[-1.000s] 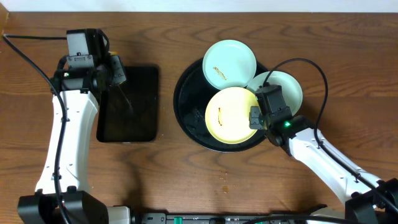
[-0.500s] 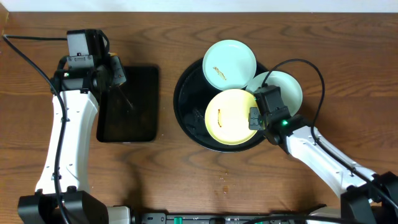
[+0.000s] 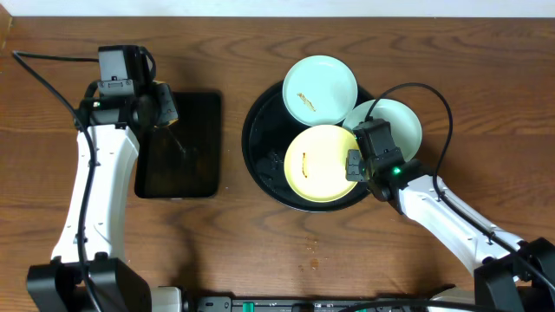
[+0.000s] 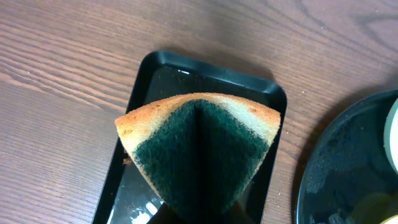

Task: Clean dirty plates on tray and stack at the side
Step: 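Carry sponge with left gripper toward yellow plate in basin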

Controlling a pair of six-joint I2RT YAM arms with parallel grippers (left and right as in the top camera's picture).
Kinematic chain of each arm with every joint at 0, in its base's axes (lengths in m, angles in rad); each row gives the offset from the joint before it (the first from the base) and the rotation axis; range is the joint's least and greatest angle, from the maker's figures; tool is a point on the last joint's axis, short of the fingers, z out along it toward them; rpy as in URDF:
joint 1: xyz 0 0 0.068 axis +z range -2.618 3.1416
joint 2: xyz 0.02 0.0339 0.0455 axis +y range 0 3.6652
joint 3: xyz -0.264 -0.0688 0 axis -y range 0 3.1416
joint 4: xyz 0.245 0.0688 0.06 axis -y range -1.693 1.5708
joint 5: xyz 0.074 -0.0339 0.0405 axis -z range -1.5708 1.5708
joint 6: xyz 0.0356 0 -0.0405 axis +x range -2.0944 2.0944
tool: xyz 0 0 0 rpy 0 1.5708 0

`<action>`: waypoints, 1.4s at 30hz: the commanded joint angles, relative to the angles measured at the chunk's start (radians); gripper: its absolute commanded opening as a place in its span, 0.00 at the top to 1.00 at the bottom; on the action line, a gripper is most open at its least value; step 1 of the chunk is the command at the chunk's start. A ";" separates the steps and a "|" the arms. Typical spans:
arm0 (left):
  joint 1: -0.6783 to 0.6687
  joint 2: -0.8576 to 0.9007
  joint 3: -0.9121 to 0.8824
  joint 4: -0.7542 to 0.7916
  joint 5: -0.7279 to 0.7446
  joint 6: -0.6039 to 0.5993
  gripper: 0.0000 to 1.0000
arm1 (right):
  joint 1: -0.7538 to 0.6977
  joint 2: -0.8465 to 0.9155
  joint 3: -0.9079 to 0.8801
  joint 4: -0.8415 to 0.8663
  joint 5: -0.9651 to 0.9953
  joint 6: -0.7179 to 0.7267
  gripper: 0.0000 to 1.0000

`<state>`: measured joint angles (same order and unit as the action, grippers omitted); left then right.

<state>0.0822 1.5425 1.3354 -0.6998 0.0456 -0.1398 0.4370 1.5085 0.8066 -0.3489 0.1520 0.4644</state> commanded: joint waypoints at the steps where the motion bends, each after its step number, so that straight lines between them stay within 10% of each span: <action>1: -0.012 0.051 -0.006 -0.011 0.011 -0.011 0.93 | -0.003 0.009 0.014 -0.001 -0.091 0.048 0.99; 7: -0.066 0.072 -0.006 0.003 0.197 0.147 0.93 | -0.018 0.009 0.014 -0.018 -0.108 0.048 0.99; 21: -0.125 0.106 -0.006 0.048 -0.159 0.124 0.93 | -0.018 0.010 0.014 -0.021 -0.108 0.048 0.99; 42: -0.127 0.160 -0.006 0.019 -0.025 0.143 0.93 | -0.019 0.025 0.010 -0.026 -0.105 0.089 0.99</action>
<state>-0.0448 1.7241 1.3315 -0.6804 0.0032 -0.0025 0.4229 1.5311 0.8066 -0.3771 0.0513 0.5346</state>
